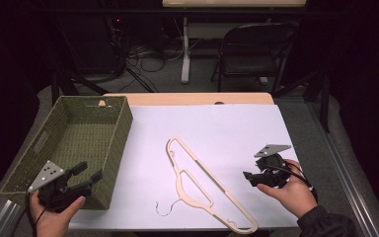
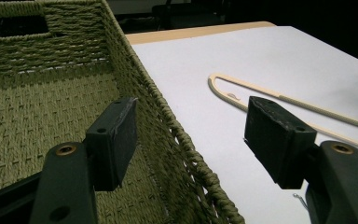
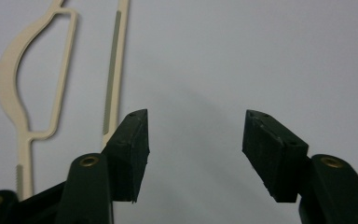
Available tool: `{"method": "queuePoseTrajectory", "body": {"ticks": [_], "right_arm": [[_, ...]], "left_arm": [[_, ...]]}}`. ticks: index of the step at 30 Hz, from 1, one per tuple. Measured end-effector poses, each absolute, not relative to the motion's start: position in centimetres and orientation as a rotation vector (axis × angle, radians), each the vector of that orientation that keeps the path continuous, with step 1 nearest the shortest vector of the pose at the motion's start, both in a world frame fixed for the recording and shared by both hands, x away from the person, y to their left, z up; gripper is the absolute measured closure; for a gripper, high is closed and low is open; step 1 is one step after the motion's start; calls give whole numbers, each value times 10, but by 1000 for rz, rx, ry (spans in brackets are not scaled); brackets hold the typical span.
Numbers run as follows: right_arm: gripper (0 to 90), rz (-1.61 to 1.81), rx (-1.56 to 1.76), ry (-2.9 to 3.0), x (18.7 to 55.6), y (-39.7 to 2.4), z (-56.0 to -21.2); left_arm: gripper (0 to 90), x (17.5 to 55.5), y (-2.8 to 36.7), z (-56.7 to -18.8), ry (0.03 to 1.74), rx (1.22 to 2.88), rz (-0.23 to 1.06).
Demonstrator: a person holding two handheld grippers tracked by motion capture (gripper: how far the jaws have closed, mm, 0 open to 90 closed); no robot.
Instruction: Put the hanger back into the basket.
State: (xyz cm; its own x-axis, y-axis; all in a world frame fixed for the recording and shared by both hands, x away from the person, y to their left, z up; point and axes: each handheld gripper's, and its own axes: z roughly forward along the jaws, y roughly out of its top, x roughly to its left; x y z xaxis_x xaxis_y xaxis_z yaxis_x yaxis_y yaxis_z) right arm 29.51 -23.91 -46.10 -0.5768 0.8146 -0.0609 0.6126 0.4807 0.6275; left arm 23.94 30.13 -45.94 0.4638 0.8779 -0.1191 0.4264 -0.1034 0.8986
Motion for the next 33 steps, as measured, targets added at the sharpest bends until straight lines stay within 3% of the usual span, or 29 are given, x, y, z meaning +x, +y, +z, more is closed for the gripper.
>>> {"method": "queuePoseTrajectory", "body": {"ticks": [17, 26, 33], "right_arm": [[476, 575, 1197, 2606, 307, -215, -458], [614, 521, 1177, 2667, 315, -200, -450], [656, 533, 1129, 2718, 321, -178, -442]], "left_arm": [[340, 240, 300, -461, 1125, 1723, 566], [340, 240, 300, -461, 1123, 1726, 563], [340, 240, 298, -462, 1122, 1726, 559]]}}
